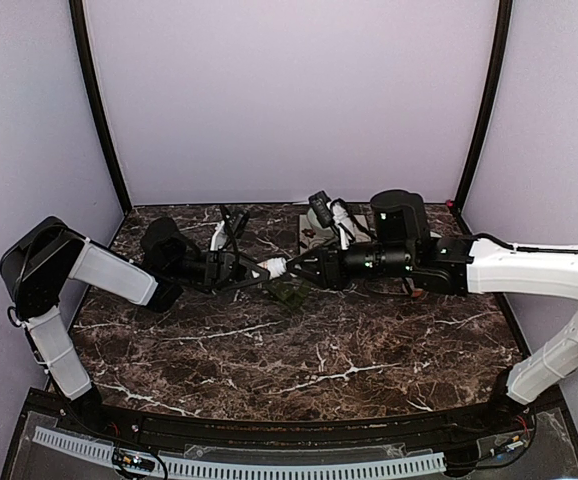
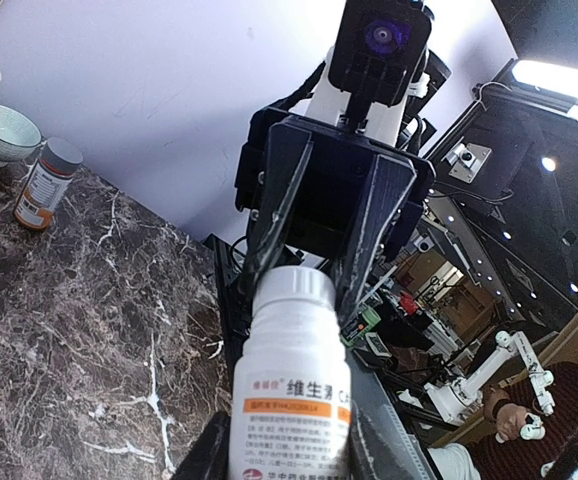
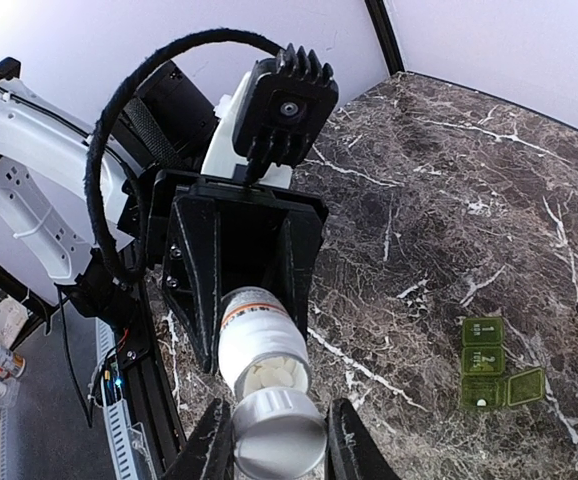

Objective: Sort the pills into containers
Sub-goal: Close the lid of the pill bottle on the pill bottle.

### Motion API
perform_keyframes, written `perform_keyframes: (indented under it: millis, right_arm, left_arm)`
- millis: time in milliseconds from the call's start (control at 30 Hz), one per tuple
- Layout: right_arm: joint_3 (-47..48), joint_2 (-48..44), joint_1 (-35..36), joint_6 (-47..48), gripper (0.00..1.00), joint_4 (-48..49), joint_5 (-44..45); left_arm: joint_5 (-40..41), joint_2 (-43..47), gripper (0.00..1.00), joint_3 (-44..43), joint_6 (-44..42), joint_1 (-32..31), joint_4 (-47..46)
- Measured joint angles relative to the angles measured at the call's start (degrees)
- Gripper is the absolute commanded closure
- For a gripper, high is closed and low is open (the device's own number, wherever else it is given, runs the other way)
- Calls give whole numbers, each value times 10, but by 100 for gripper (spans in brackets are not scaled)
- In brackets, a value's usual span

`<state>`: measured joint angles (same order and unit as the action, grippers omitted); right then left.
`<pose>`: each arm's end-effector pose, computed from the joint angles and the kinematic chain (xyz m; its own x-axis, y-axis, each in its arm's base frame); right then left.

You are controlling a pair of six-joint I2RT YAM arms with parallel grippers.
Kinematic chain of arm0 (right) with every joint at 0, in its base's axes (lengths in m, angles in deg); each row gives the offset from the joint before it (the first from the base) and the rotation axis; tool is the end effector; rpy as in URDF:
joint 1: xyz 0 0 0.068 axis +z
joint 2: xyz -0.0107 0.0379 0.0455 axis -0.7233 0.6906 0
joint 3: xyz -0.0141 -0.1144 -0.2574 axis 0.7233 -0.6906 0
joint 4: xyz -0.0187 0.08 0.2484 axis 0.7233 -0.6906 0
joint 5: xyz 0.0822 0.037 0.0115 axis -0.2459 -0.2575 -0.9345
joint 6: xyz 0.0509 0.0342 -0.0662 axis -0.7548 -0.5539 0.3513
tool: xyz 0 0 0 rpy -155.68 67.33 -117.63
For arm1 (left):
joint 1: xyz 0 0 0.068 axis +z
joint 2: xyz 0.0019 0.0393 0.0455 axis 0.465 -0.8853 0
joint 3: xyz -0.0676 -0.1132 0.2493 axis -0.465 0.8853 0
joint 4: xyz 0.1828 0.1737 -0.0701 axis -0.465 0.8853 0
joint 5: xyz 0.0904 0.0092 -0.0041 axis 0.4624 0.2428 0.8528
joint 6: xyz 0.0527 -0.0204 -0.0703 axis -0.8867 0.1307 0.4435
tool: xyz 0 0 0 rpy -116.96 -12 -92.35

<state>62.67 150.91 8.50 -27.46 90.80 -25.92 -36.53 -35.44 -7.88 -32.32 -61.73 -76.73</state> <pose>0.1938 0.3148 0.2986 -0.5091 -0.1188 -0.8525 -0.8096 0.4022 0.4275 0.2517 -0.2603 0.2389 -0.6016 0.0507 -0.7972 0.7651 -0.2503 -0.5933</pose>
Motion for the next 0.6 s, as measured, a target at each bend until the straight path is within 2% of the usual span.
perform_keyframes:
  millis: [600]
  right_arm:
    - [22, 23, 0, 0, 94, 3, -4]
  left_arm:
    - [-8, 0, 100, -3, -6, -4, 15]
